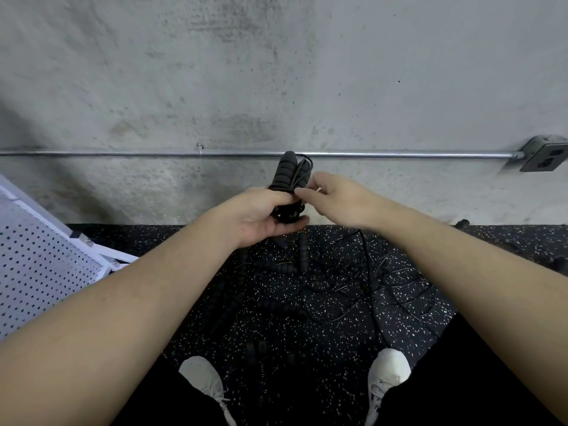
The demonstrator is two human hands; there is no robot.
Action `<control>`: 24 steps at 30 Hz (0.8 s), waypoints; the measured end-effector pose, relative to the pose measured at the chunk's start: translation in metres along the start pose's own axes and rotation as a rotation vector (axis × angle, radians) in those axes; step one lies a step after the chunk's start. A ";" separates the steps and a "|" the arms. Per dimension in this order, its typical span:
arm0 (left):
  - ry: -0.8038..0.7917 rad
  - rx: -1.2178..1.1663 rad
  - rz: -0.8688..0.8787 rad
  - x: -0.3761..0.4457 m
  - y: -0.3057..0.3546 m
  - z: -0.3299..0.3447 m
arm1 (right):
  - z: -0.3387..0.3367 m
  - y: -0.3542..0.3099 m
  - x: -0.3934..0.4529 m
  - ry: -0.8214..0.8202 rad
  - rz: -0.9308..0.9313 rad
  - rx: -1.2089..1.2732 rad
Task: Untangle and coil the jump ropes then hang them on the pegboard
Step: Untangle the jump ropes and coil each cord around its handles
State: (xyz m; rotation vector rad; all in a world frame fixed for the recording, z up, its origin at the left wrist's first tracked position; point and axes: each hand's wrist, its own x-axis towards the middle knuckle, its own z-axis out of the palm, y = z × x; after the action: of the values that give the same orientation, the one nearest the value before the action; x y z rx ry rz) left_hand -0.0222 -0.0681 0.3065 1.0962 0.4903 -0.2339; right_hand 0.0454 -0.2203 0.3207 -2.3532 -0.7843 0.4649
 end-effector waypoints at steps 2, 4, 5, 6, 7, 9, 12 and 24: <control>-0.057 -0.019 -0.018 -0.003 0.003 -0.002 | -0.009 0.004 -0.001 0.001 0.006 -0.005; -0.119 -0.004 -0.014 -0.005 0.006 -0.006 | -0.019 0.011 -0.002 -0.026 0.055 0.049; -0.150 0.016 -0.003 -0.006 0.007 -0.007 | -0.022 0.015 -0.003 -0.044 0.088 0.105; -0.178 0.036 0.011 -0.007 0.009 -0.008 | -0.025 0.018 -0.005 -0.065 0.112 0.166; -0.202 0.046 0.023 -0.008 0.009 -0.007 | -0.027 0.020 -0.006 -0.080 0.125 0.217; -0.233 0.033 0.023 -0.012 0.011 -0.005 | -0.030 0.020 -0.010 -0.126 0.116 0.307; -0.263 0.011 0.008 -0.019 0.013 -0.003 | -0.032 0.018 -0.015 -0.191 0.046 0.469; 0.057 -0.075 0.258 -0.015 -0.002 0.017 | -0.012 0.014 -0.002 0.074 0.029 0.733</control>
State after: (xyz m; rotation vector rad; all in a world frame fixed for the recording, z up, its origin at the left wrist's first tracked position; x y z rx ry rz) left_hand -0.0311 -0.0844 0.3184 1.0831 0.4004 0.0416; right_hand 0.0552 -0.2355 0.3209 -1.6859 -0.4387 0.5587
